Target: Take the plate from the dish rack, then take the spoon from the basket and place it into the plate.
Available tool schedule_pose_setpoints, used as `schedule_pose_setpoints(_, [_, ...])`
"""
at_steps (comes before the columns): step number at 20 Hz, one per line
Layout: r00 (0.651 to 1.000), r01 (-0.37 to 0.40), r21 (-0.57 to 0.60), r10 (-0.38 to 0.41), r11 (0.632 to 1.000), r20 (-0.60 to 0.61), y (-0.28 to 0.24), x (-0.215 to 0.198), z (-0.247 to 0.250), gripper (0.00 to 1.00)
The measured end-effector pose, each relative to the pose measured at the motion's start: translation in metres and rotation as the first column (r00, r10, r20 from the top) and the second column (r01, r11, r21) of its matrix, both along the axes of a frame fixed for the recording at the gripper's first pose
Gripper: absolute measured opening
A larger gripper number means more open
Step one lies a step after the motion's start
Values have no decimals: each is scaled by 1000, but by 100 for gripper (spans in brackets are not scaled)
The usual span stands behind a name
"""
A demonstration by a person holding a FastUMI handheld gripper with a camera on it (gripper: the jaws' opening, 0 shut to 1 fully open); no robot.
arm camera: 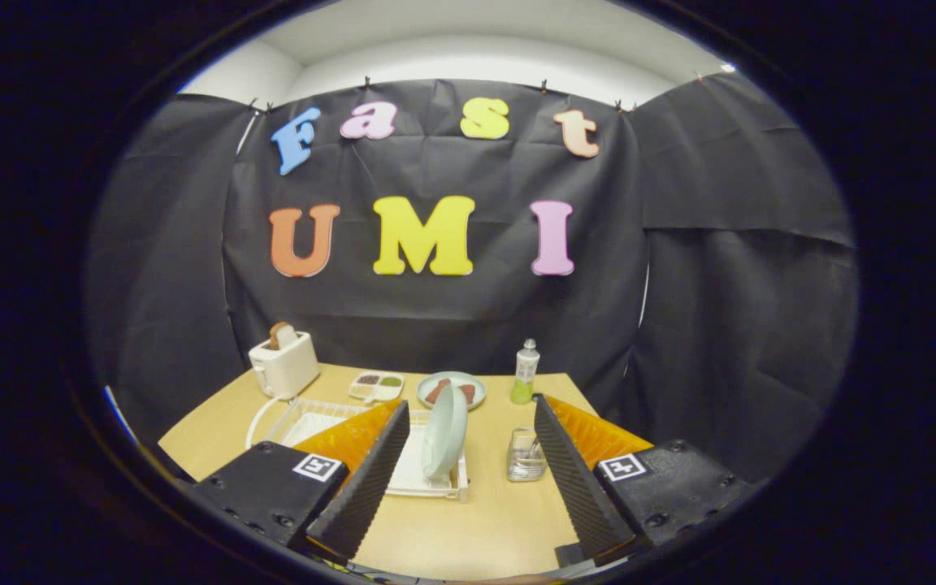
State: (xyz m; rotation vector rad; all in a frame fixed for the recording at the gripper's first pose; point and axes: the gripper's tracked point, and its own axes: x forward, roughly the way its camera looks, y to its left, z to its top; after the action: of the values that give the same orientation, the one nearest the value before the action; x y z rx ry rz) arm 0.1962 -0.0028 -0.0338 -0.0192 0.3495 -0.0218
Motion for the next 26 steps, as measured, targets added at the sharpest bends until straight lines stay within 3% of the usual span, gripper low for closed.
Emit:
schedule_pose_setpoints(5, [979, 29, 9, -26, 1000, -200, -4, 82, -34, 99])
schedule_pose_setpoints(9, [936, 42, 60, -18, 997, -353, 4, 132, -58, 98])
schedule_pose_setpoints(12, [864, -10, 36, 27, 999, -503, 19, 151, -81, 95])
schedule_pose_setpoints(16, [729, -6, -25, -12, 1000, -685, 33, 169, -102, 92])
schedule_pose_setpoints(20, [633, 3, -122, -96, 993, -768, 32, 181, -114, 87])
schedule_pose_setpoints(26, [591, 28, -243, -212, 970, -778, 17, 201, -126, 70])
